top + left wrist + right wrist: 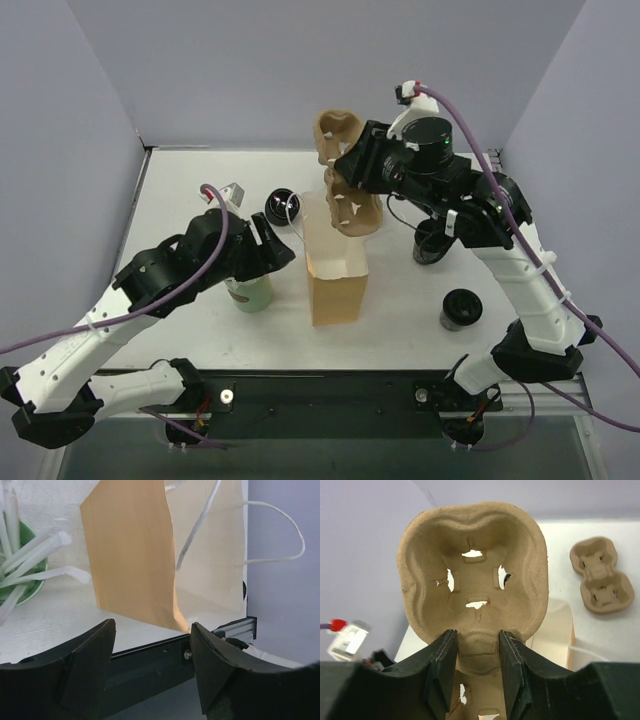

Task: Pack the takeout coffee

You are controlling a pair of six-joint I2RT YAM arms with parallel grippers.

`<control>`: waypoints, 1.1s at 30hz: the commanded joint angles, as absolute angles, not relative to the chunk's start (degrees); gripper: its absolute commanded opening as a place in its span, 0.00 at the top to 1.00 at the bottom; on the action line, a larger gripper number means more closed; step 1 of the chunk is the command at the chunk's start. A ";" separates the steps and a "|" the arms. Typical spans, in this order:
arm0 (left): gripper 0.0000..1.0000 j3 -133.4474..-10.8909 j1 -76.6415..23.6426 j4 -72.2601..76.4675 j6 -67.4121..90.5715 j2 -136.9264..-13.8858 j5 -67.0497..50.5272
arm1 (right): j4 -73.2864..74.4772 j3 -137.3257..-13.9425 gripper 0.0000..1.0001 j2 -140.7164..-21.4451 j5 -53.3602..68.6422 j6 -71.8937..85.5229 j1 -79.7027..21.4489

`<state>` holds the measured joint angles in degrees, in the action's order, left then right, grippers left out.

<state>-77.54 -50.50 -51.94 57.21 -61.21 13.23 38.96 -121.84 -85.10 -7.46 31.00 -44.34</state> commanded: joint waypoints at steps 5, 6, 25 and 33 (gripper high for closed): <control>0.27 -76.55 -48.34 -58.97 48.87 -53.79 17.22 | 48.95 -121.47 0.72 -89.47 -29.09 37.26 -56.42; 0.27 -76.64 -48.34 -59.24 48.35 -53.09 17.84 | 49.30 -121.38 0.72 -90.08 -30.31 37.44 -56.77; 0.25 -79.63 -47.64 -60.91 36.66 -50.71 22.41 | 59.76 -120.50 0.73 -100.55 -34.28 44.47 -58.45; 0.24 -79.89 -48.51 -60.82 35.60 -50.27 23.99 | 61.08 -119.18 0.73 -101.51 -34.89 45.26 -58.27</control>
<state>-77.28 -47.97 -61.14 37.58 -50.68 21.96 58.15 -120.18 -100.95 -31.81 43.64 -58.17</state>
